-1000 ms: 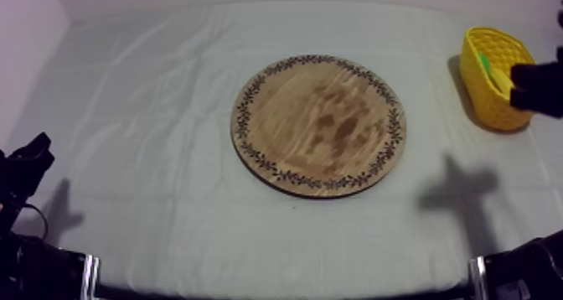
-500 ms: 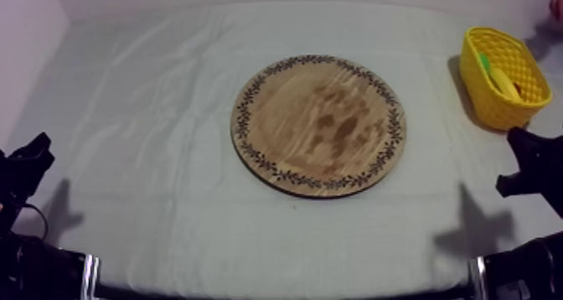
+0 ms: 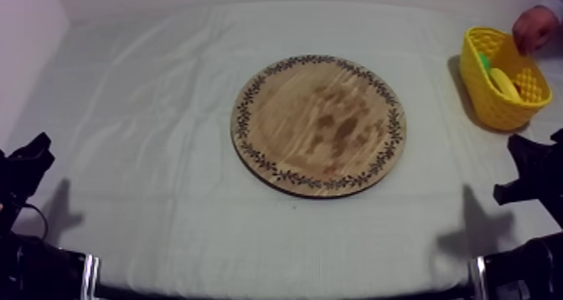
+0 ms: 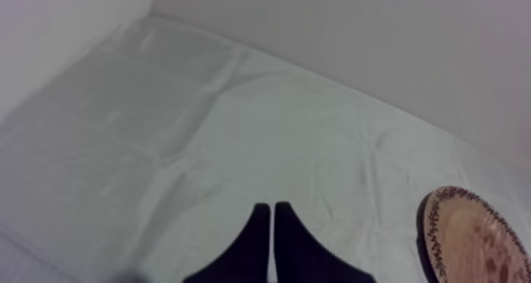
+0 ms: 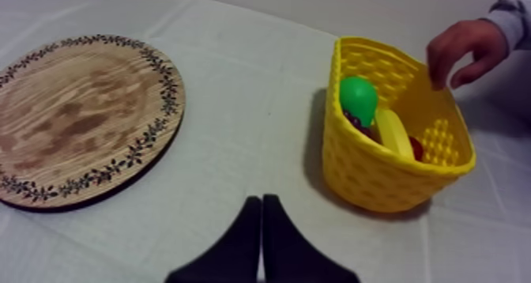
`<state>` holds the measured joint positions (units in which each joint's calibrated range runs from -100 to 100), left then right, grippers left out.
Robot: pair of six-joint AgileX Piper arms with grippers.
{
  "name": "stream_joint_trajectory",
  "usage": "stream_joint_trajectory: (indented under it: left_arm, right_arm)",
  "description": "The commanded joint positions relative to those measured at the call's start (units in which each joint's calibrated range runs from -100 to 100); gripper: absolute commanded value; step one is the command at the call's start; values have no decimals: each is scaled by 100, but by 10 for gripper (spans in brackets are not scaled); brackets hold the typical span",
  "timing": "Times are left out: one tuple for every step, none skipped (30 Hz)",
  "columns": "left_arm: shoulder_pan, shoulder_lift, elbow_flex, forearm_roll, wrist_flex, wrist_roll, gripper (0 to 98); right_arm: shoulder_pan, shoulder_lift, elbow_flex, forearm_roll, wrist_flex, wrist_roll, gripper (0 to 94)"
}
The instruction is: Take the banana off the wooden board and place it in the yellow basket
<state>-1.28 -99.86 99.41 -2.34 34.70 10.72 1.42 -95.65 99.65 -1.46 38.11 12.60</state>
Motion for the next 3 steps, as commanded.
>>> stream_joint_trajectory:
  left_arm:
    - [1,3,4,2,-2,0,1]
    - [1,3,4,2,-2,0,1]
    - [1,3,4,2,-2,0,1]
  right_arm:
    - [3,-2,0,2,6,-163,5]
    - [3,-2,1,2,5,-168,5]
    - [3,-2,1,2,5,-171,5]
